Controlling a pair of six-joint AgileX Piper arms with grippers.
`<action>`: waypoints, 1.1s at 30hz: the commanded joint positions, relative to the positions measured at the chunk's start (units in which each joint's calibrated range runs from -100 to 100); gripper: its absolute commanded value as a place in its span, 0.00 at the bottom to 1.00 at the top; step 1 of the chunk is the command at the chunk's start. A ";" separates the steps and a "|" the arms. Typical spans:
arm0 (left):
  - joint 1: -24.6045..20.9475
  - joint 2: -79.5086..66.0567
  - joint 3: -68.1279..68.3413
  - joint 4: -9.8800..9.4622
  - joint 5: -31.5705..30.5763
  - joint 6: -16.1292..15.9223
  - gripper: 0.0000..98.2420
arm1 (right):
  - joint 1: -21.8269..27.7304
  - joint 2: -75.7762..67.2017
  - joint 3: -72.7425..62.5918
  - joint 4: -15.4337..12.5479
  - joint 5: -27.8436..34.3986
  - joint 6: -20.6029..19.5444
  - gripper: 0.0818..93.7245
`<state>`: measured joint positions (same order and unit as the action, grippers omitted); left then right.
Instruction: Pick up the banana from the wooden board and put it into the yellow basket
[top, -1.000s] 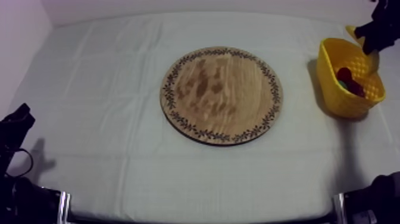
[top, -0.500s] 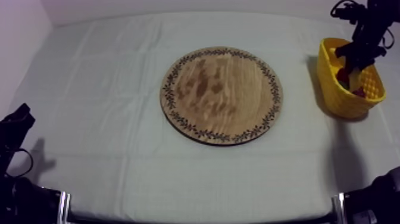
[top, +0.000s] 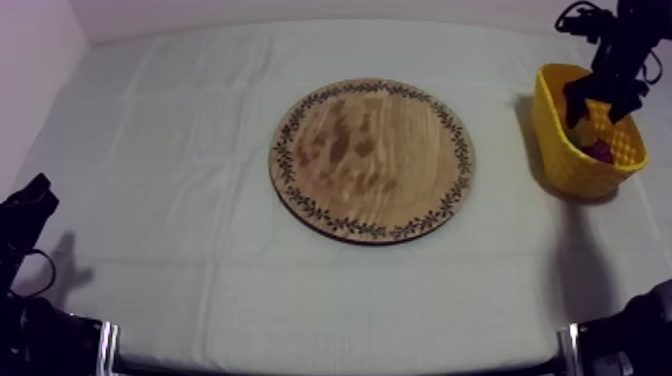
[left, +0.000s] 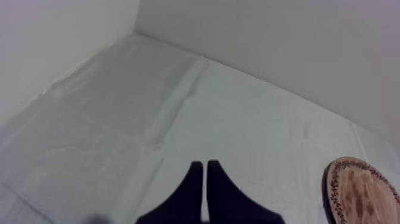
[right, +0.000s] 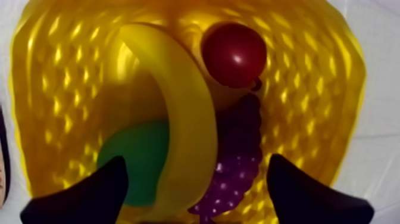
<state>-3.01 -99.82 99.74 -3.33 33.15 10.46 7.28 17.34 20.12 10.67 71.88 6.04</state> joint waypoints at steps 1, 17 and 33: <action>0.01 0.00 0.03 0.03 0.00 0.01 0.00 | 0.21 -0.68 0.03 -0.10 -0.06 0.13 0.82; 0.01 0.00 0.03 0.03 0.00 0.01 0.00 | 0.66 -21.57 13.30 -1.06 -9.42 1.71 0.47; 0.01 0.00 0.03 0.03 0.00 0.01 0.00 | -1.49 -49.91 37.40 -5.59 -21.09 6.54 0.13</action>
<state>-3.01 -99.82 99.74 -3.33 33.15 10.46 5.80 -27.84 54.16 5.45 51.84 11.85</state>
